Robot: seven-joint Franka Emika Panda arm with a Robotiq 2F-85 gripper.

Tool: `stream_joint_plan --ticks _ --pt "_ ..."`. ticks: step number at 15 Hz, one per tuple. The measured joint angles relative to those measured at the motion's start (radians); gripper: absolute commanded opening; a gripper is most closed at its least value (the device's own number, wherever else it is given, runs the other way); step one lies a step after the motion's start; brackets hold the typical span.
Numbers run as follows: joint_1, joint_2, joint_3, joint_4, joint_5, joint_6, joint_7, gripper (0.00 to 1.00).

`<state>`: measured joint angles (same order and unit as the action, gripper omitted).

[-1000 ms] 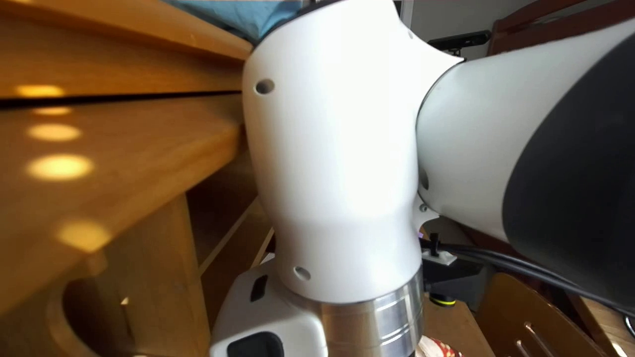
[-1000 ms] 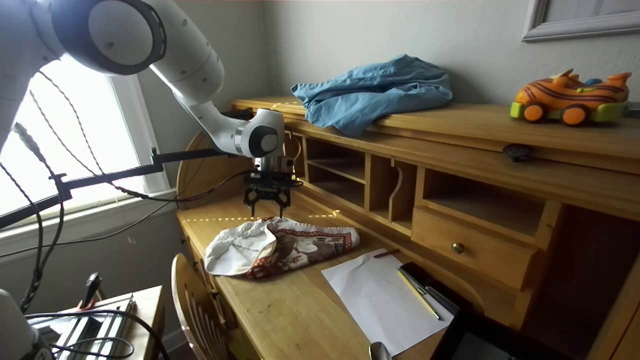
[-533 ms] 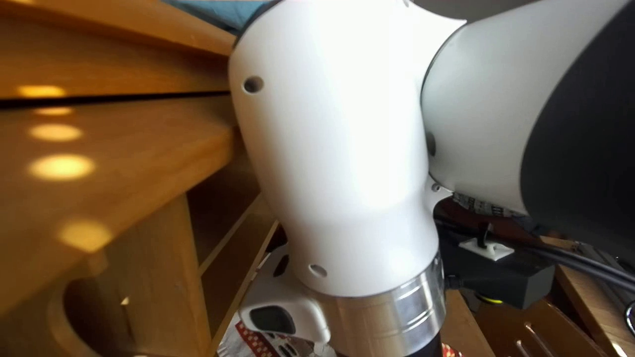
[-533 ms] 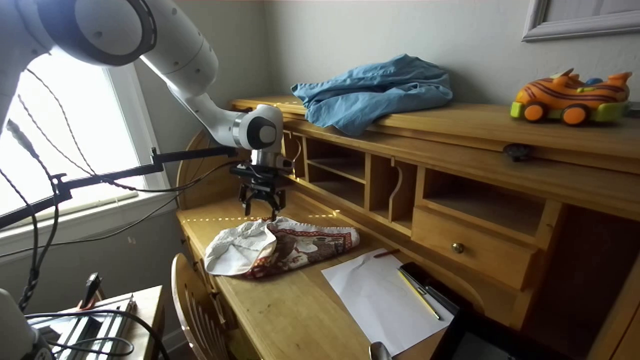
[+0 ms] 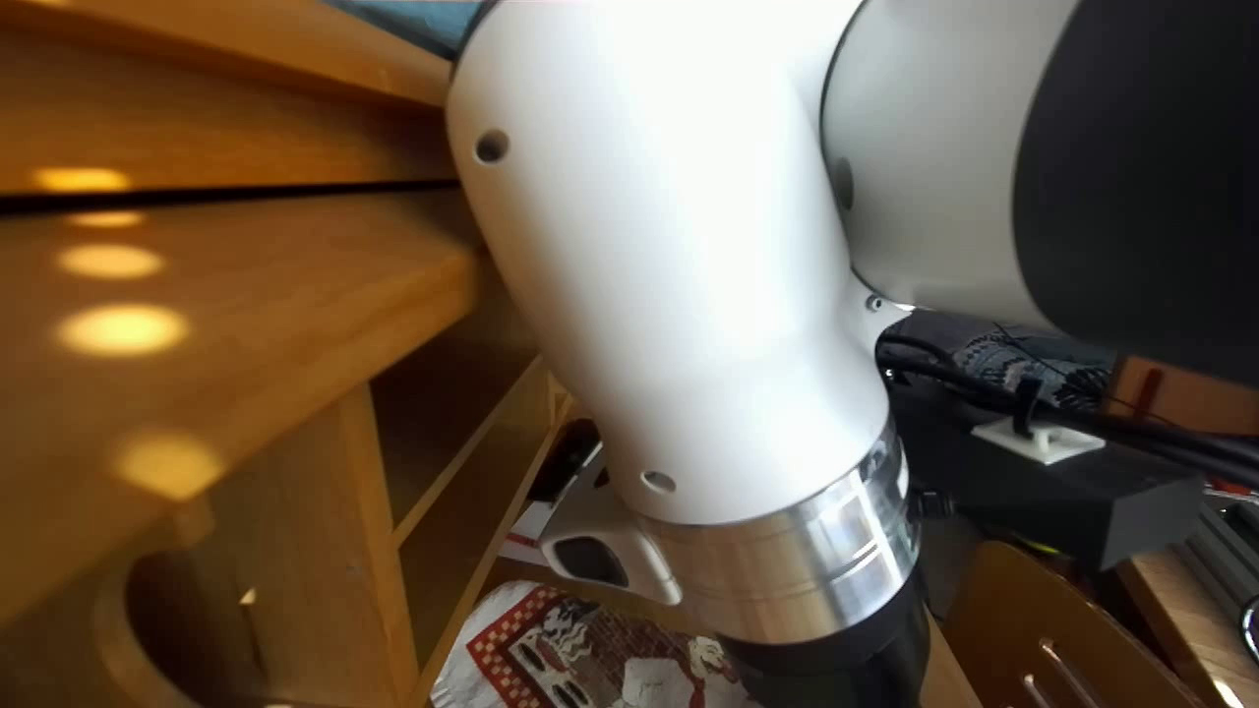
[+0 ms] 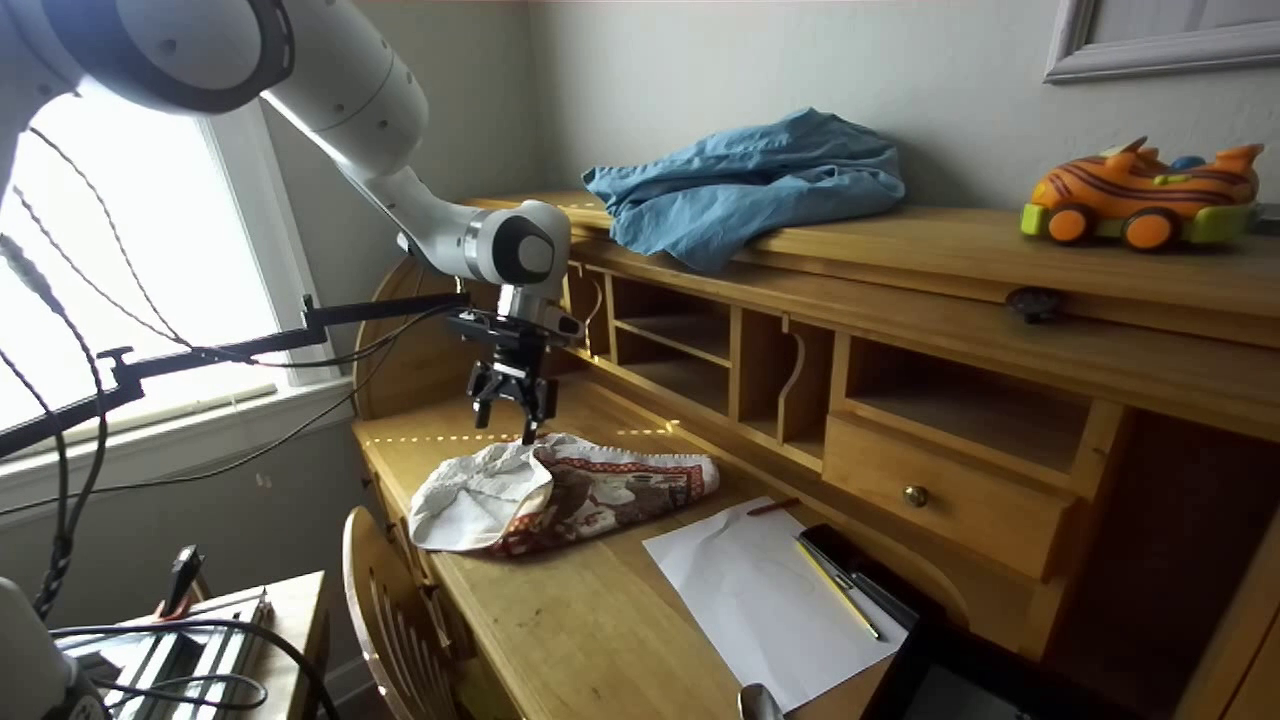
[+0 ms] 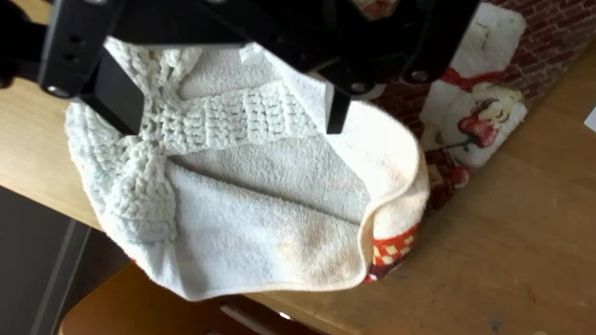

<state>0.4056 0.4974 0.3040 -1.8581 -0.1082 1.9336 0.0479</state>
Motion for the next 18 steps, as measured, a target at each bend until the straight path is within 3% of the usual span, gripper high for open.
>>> stream_joint_plan --ticks 4,18 --pt "-0.002 -0.01 -0.004 -0.006 0.009 -0.064 0.021 1.0" --pt "-0.003 0.025 -0.005 -0.054 0.018 -0.056 0.022 1.0"
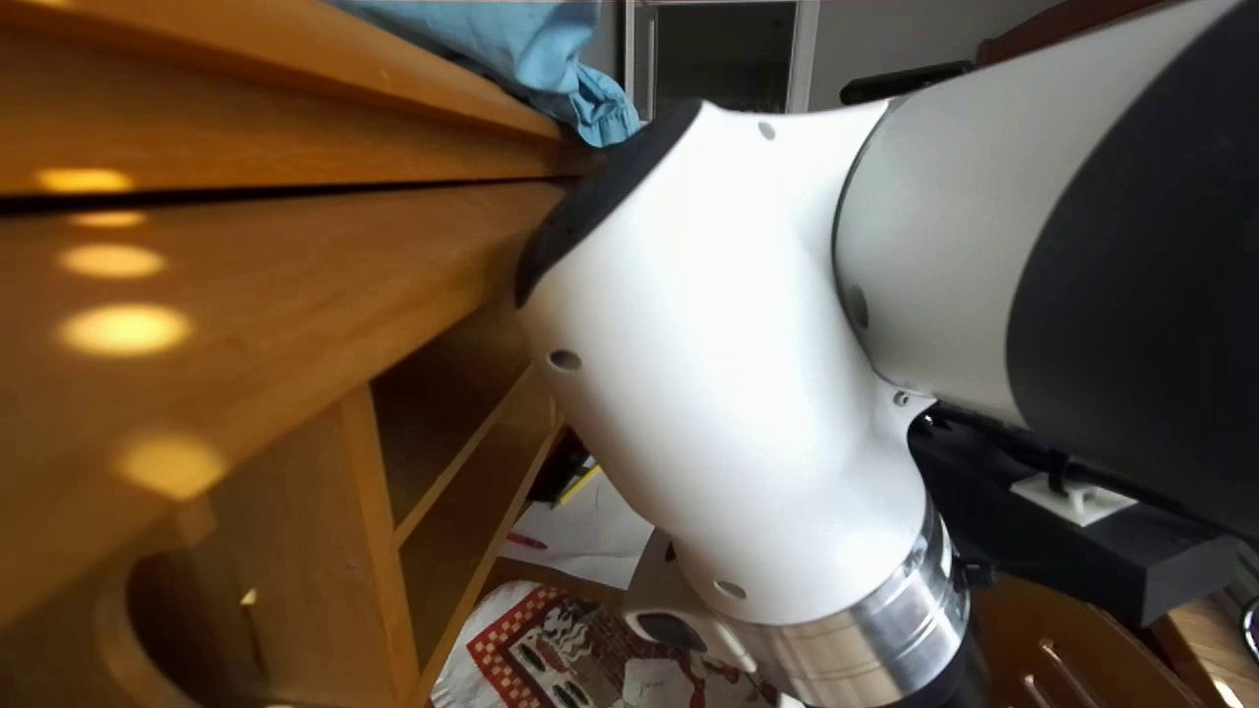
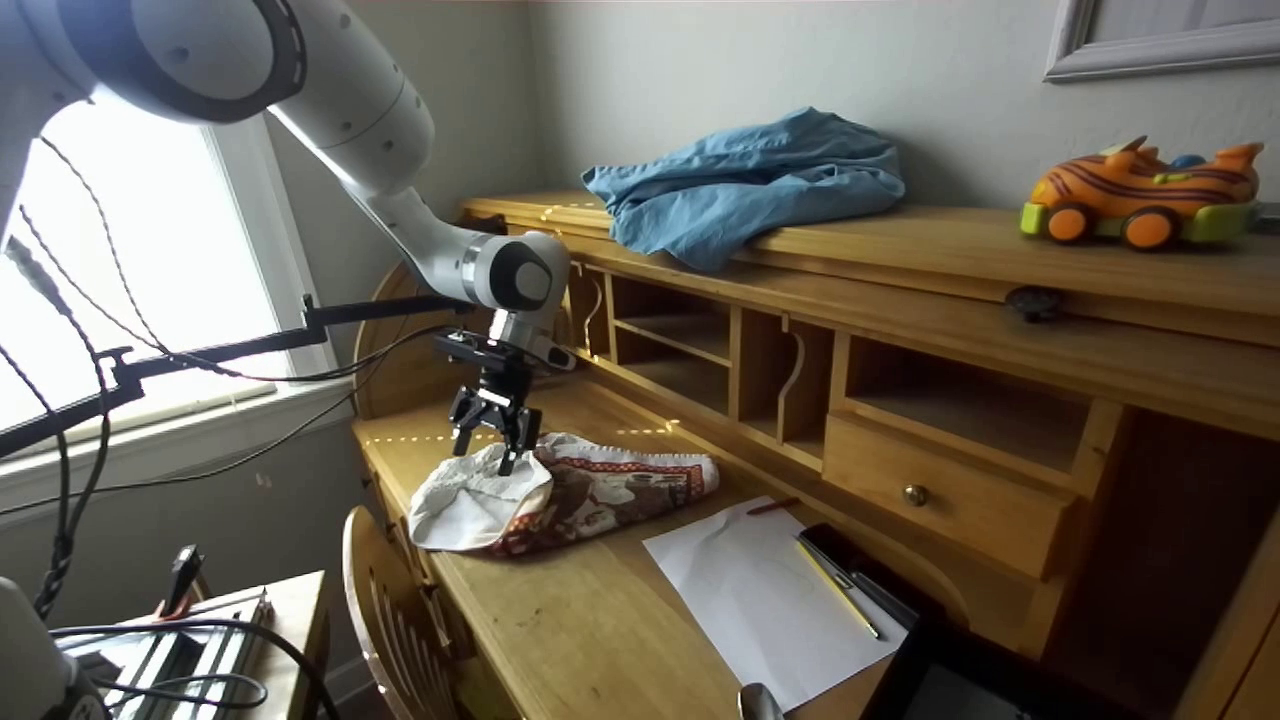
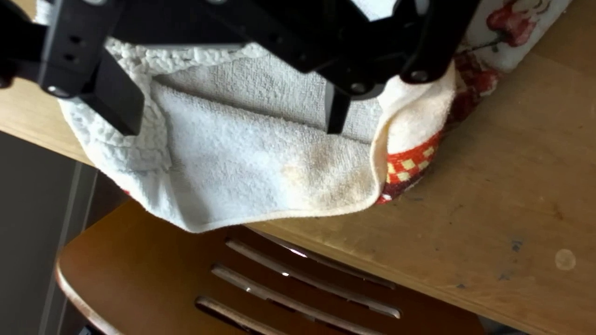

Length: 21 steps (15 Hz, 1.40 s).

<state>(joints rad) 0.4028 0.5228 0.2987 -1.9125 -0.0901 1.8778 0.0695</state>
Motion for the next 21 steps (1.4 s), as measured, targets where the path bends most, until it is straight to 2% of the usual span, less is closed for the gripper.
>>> stream_joint_plan --ticks 12,21 --pt "0.072 0.074 0.016 0.016 0.0 0.039 0.0 1.0" --pt "0.096 0.111 0.022 0.016 0.0 0.064 0.0 1.0"
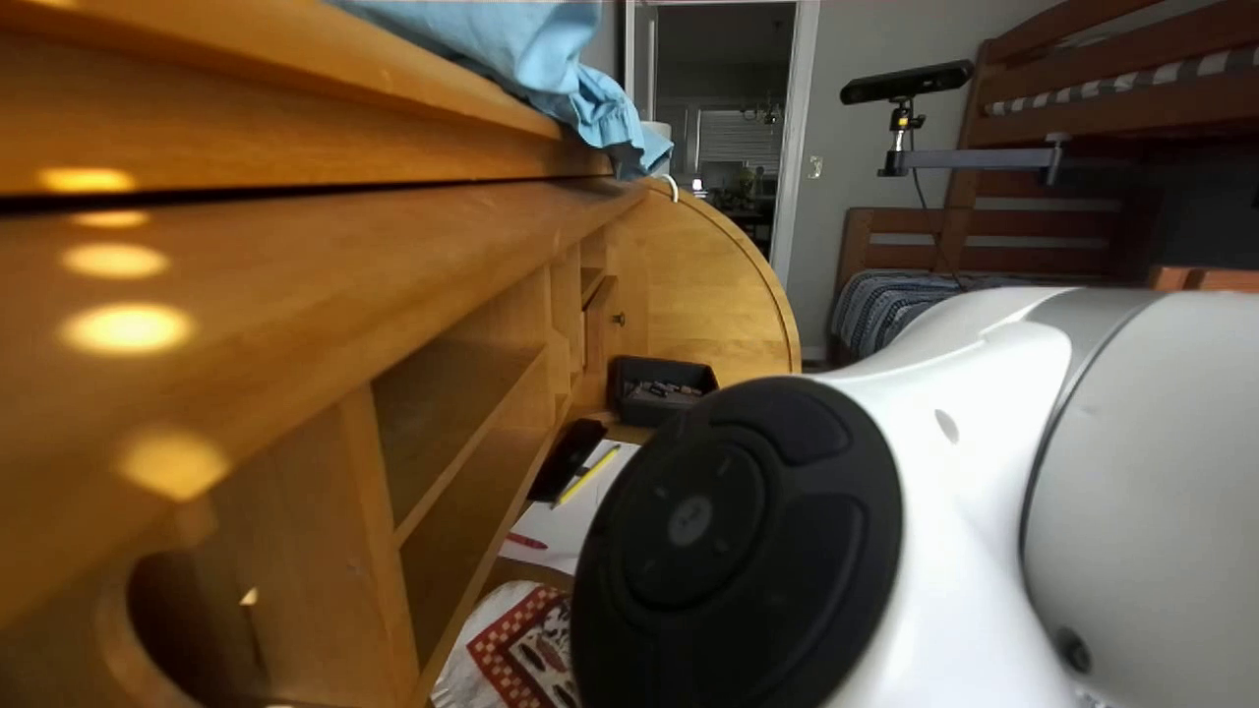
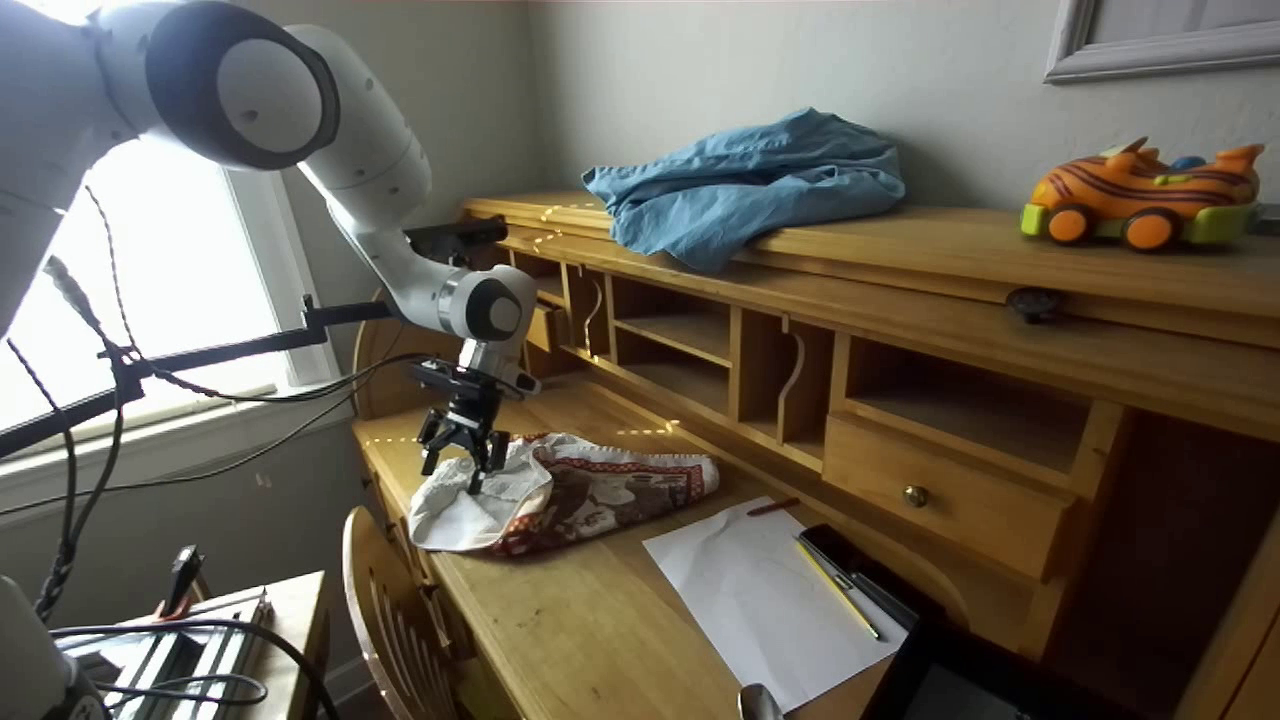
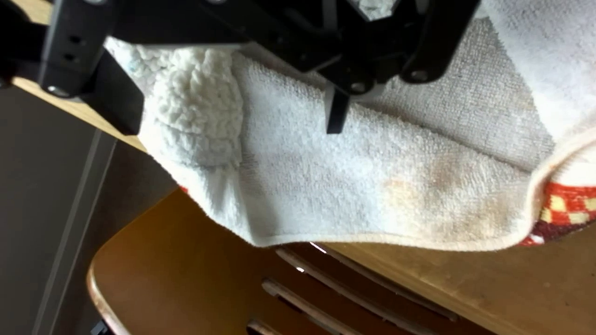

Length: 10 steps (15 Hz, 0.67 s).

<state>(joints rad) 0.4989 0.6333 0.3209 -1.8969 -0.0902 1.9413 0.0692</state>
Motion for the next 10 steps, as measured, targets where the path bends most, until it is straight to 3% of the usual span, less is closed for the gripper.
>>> stream_joint_plan --ticks 10 --pt "0.025 0.034 0.0 -0.011 0.0 0.011 0.003 1.0"
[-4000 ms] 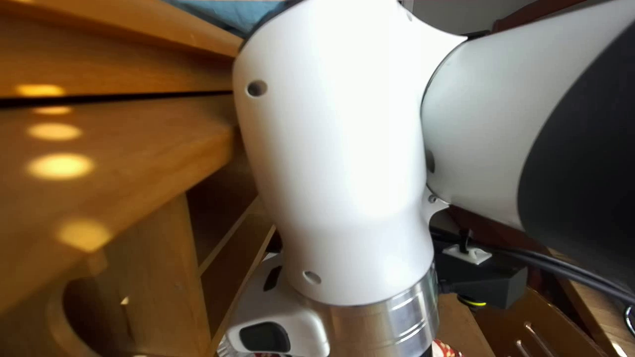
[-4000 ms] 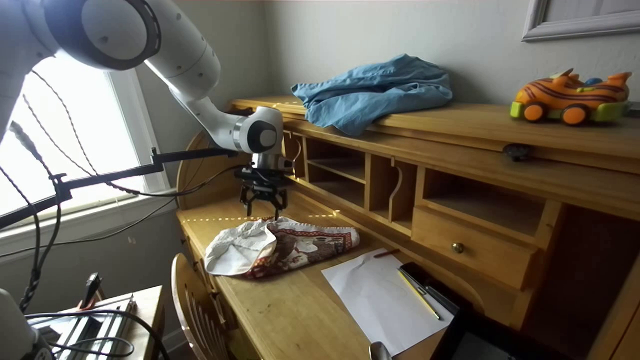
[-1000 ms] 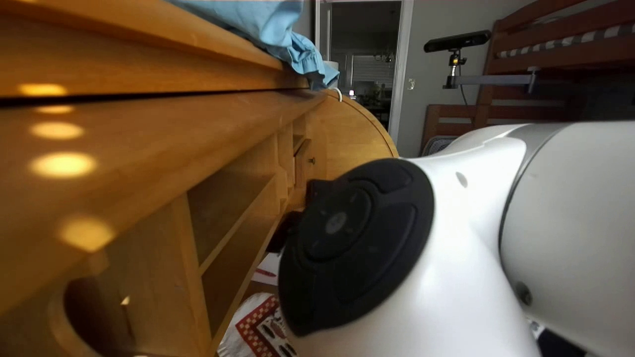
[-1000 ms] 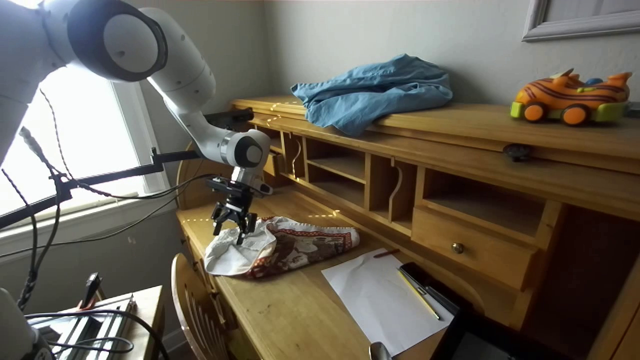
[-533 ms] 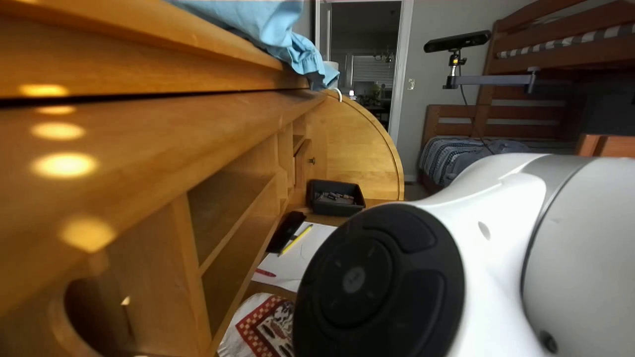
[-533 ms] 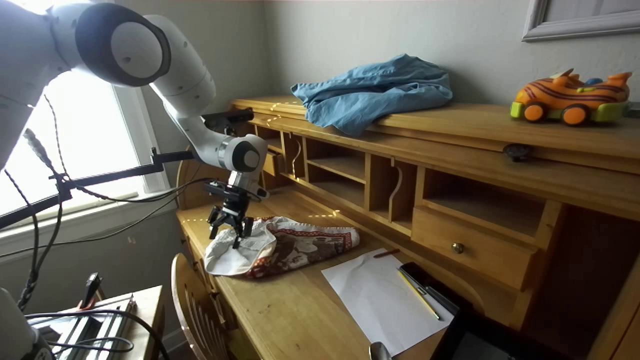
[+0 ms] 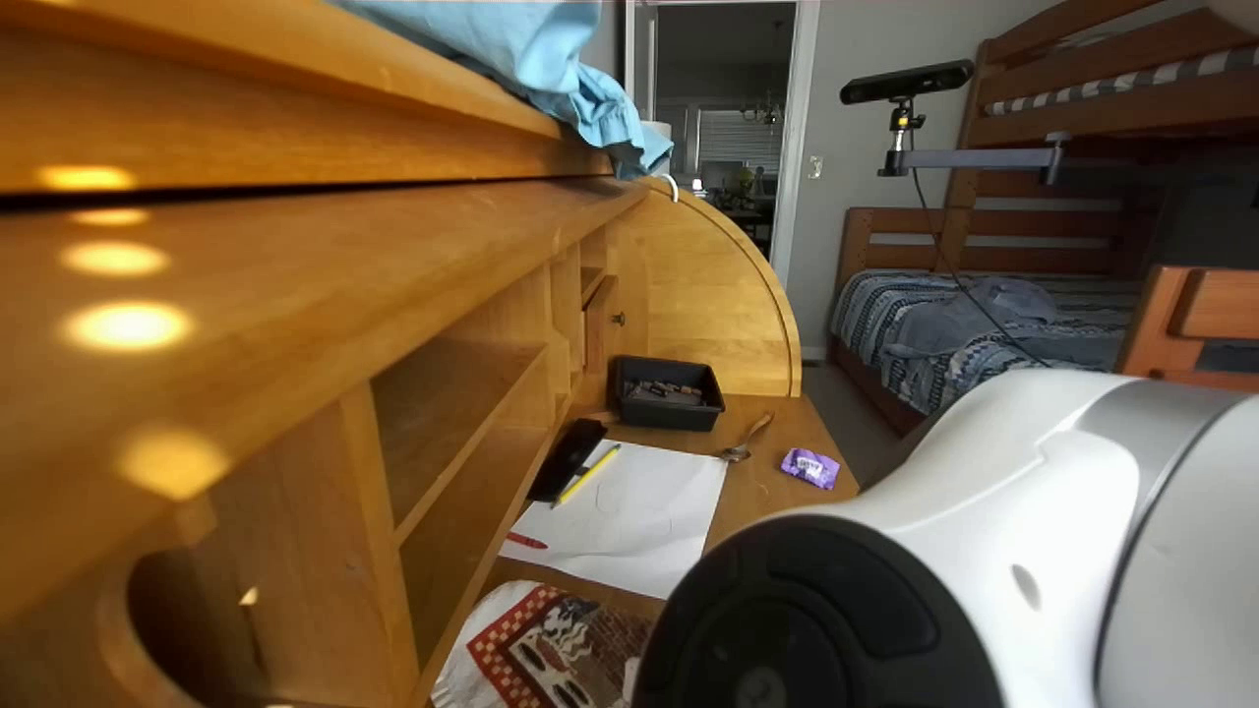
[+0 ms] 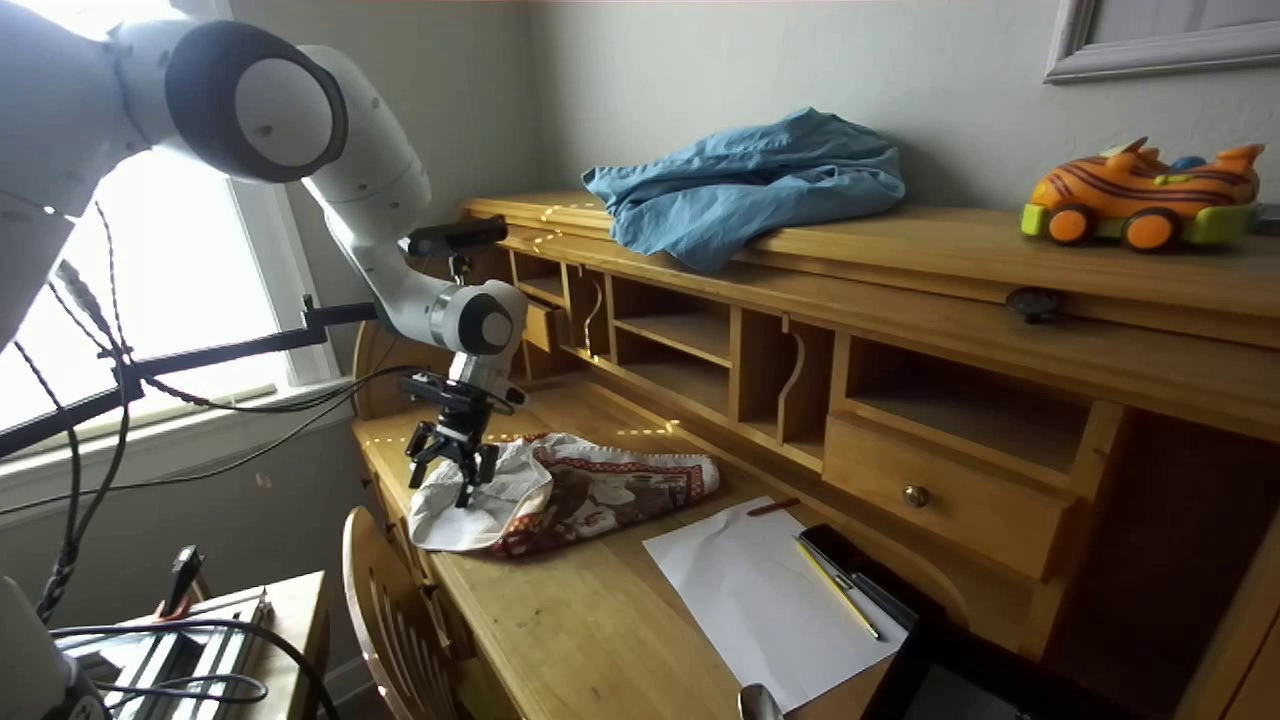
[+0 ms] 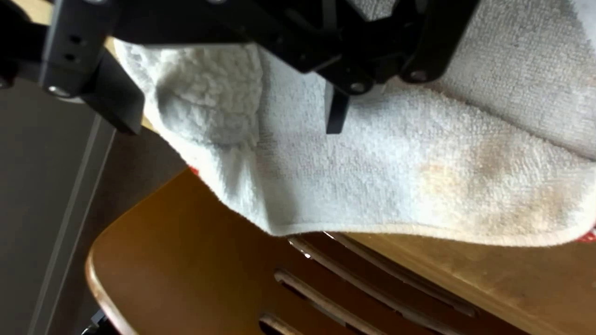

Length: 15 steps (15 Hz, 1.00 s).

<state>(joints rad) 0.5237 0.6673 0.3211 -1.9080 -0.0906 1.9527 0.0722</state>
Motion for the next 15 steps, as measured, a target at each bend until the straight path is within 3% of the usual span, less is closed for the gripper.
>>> stream_joint_plan --ticks 14,15 --pt "0.018 0.012 0.01 -0.019 0.0 0.002 0.004 1.0" --pt "0.018 0.013 0.01 -0.025 0.0 0.002 0.006 0.95"
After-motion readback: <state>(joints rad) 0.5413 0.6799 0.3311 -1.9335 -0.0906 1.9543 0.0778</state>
